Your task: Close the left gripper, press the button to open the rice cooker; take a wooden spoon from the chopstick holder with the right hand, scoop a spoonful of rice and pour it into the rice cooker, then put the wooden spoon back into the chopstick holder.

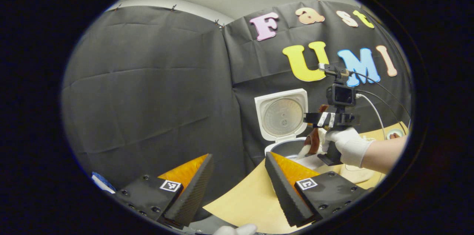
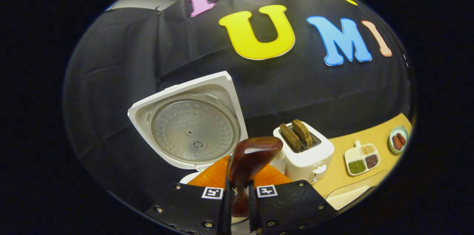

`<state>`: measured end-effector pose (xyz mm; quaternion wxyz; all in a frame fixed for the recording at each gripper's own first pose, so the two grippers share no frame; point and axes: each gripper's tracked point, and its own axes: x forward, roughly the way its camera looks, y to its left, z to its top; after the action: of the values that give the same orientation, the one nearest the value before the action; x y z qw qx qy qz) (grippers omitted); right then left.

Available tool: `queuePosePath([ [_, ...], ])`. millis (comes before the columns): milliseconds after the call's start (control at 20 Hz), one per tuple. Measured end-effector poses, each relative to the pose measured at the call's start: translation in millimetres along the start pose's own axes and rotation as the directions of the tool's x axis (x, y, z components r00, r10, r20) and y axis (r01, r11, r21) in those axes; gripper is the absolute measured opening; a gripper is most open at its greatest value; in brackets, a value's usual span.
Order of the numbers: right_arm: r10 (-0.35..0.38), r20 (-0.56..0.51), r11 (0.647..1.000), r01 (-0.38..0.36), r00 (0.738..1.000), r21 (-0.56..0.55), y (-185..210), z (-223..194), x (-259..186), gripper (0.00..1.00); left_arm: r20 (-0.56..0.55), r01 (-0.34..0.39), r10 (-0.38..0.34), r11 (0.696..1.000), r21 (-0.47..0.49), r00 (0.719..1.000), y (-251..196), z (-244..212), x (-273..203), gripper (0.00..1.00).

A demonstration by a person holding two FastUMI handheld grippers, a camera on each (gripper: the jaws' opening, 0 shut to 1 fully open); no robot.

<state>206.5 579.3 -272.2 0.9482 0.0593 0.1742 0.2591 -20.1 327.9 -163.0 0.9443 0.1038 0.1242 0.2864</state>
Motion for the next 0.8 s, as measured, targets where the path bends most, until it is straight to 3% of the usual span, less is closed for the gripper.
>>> queuePosePath([
  [600, -0.005, 0.019, 0.998, 0.006, 1.0, -0.067, -5.2, 4.9, -5.4, 0.18, 0.001, 0.003, -0.003, 1.0, -0.006, 1.0, 2.3, -0.2, -3.5, 1.0],
  [800, 0.053, -0.018, 0.999, -0.053, 0.998, -0.002, 5.5, 5.8, -7.2, 0.18, 0.005, 0.005, -0.005, 1.0, 0.001, 1.0, 3.2, -0.4, -4.9, 1.0],
])
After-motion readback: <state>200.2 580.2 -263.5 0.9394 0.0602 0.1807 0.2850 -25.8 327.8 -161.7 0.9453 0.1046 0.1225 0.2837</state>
